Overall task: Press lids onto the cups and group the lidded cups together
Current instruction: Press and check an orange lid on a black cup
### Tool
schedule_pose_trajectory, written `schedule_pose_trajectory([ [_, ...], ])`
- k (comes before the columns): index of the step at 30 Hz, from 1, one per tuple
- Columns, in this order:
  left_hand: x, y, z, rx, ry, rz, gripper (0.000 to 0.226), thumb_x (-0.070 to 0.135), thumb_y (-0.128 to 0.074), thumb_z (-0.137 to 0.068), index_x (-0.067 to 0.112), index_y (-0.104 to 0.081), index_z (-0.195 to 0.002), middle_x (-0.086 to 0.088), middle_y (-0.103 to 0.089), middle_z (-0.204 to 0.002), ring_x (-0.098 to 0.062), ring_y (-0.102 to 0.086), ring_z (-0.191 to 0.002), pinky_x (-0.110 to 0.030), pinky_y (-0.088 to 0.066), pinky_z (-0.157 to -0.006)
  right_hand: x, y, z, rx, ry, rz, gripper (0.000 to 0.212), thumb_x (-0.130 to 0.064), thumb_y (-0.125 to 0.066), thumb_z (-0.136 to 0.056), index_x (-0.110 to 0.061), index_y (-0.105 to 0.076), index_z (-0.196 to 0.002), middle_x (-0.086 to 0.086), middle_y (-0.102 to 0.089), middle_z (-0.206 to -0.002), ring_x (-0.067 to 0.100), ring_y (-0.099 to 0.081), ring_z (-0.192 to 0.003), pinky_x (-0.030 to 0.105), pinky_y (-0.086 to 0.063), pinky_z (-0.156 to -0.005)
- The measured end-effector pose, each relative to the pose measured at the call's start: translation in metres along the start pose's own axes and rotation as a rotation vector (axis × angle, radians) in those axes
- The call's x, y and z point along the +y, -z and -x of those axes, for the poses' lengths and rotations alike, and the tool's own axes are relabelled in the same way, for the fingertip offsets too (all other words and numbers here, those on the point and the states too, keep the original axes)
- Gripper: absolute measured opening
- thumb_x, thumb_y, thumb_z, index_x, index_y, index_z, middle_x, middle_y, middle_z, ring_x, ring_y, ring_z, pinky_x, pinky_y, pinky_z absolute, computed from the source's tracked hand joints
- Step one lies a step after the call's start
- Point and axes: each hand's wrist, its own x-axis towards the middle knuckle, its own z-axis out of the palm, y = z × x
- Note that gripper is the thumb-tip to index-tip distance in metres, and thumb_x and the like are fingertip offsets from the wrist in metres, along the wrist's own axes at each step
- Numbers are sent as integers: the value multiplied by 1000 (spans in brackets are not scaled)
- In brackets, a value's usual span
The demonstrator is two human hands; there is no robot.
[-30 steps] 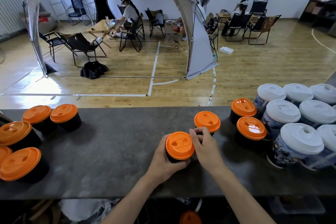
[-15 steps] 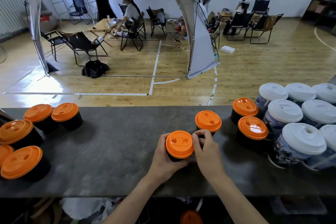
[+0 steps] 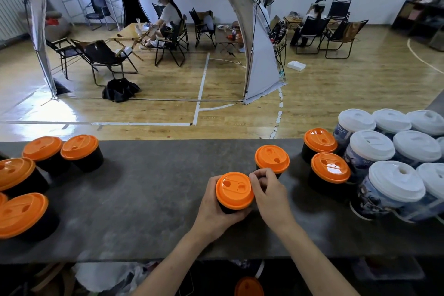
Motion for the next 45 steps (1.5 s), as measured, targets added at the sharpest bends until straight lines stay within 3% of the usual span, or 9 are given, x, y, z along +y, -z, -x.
schedule_pose_trajectory([
  [3, -3, 0, -1, -15, -11, -5, 78, 27, -96, -68, 25, -51, -132, 11, -64, -126, -9, -60, -123, -20, -46, -102, -1, 3, -2, 5, -17, -14, 13, -38, -54, -102, -26, -57, -100, -6, -70, -85, -3, -65, -82, 15, -49, -69],
  [9, 2, -1, 3, 16, -54, -18, 86, 51, -94, -64, 25, -48, -132, 7, -54, -129, -12, -58, -124, -24, -48, -103, 1, -4, 1, -17, -49, -98, 13, -36, -55, -101, -24, -60, -96, -9, -72, -90, -8, -66, -86, 17, -48, -76],
  [18, -9, -2, 0, 33, -75, -27, 79, 33, -92, -64, 22, -50, -130, 6, -56, -124, -12, -60, -120, -28, -49, -101, 1, -1, -9, -65, -31, -63, 15, -36, -55, -101, -24, -60, -96, -5, -73, -89, 0, -68, -84, 21, -51, -74],
  [23, -2, -3, 2, 24, -70, -15, 91, 54, -94, -64, 24, -44, -135, 9, -53, -130, -11, -57, -125, -18, -45, -101, 2, -2, -3, -17, -6, -57, 8, -30, -57, -101, -27, -59, -95, -8, -71, -90, -4, -66, -87, 15, -48, -75],
  [26, -2, -3, 1, 54, -54, 0, 85, 50, -95, -64, 24, -48, -130, 4, -56, -125, -11, -61, -119, -20, -48, -97, 1, -2, -2, -29, 11, -1, 7, -29, -55, -102, -29, -57, -96, -11, -71, -91, -6, -65, -87, 12, -48, -72],
  [32, -7, 1, 0, -9, -11, 5, 74, 32, -89, -64, 23, -52, -127, 5, -57, -122, -8, -59, -118, -16, -44, -97, 6, 5, -10, -132, -38, -65, 11, -39, -58, -100, -28, -57, -102, 1, -73, -86, 13, -71, -82, 40, -60, -75],
  [35, -10, 3, -1, -52, 2, 11, 77, 28, -90, -65, 25, -52, -131, 8, -59, -125, -11, -58, -122, -22, -46, -102, 4, 1, -11, -129, -51, -131, 13, -37, -59, -100, -24, -59, -103, -3, -74, -95, 8, -71, -90, 34, -59, -82],
  [41, 1, 2, 3, 5, 19, 36, 89, 43, -97, -60, 25, -46, -131, 15, -60, -124, -8, -60, -121, -15, -46, -98, 1, -6, 0, -53, -25, -133, 6, -31, -58, -101, -25, -59, -101, -7, -74, -96, 0, -69, -93, 19, -53, -80],
  [45, -3, 4, 1, -1, 33, 16, 81, 28, -95, -62, 25, -48, -128, 22, -62, -118, -7, -62, -117, -15, -46, -96, 0, -7, 2, -67, -27, -92, 12, -36, -53, -102, -26, -59, -100, -11, -73, -94, -1, -68, -91, 15, -51, -77],
])
